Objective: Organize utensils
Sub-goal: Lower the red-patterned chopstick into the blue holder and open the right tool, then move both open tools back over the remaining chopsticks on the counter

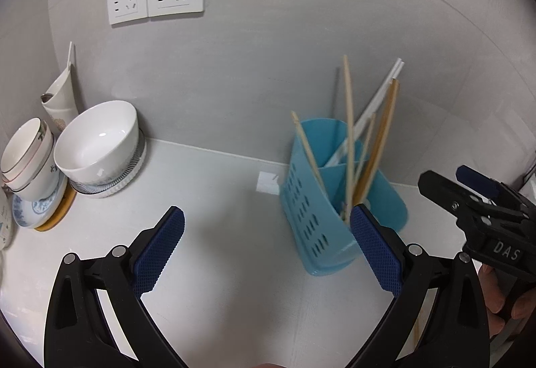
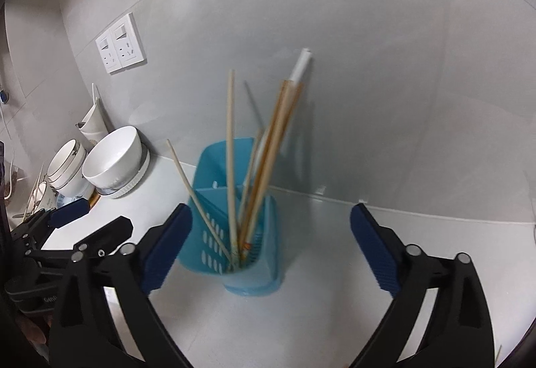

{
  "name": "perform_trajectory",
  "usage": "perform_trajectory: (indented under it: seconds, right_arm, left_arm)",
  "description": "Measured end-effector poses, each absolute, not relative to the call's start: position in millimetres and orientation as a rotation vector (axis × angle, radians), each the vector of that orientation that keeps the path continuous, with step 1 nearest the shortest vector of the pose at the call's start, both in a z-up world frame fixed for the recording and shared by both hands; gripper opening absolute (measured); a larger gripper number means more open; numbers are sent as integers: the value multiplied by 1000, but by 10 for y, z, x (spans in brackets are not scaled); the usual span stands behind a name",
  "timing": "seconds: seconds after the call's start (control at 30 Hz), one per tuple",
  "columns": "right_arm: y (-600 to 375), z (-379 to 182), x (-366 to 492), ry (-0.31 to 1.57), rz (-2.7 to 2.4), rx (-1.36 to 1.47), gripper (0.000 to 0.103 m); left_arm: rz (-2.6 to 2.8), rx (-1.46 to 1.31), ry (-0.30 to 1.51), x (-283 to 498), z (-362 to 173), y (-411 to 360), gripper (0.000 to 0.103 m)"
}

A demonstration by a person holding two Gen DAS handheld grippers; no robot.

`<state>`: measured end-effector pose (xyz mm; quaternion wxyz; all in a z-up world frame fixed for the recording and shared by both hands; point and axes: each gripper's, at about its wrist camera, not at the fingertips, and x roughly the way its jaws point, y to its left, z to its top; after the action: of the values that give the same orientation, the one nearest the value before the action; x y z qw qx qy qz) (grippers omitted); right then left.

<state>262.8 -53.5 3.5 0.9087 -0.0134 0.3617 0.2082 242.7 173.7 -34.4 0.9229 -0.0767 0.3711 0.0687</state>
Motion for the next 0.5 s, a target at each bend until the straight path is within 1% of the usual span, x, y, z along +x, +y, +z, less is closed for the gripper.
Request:
perform_trajectory:
  seconds: [0.17, 0.5]
  right_arm:
    - [-932, -3, 2437, 763, 356, -51, 95]
    - [-2069, -169, 1967, 839, 150, -33, 95]
  left_arm:
    - [78, -143, 787, 2340, -345, 1435, 97]
    - [-37, -119, 881, 2110, -470, 726, 97]
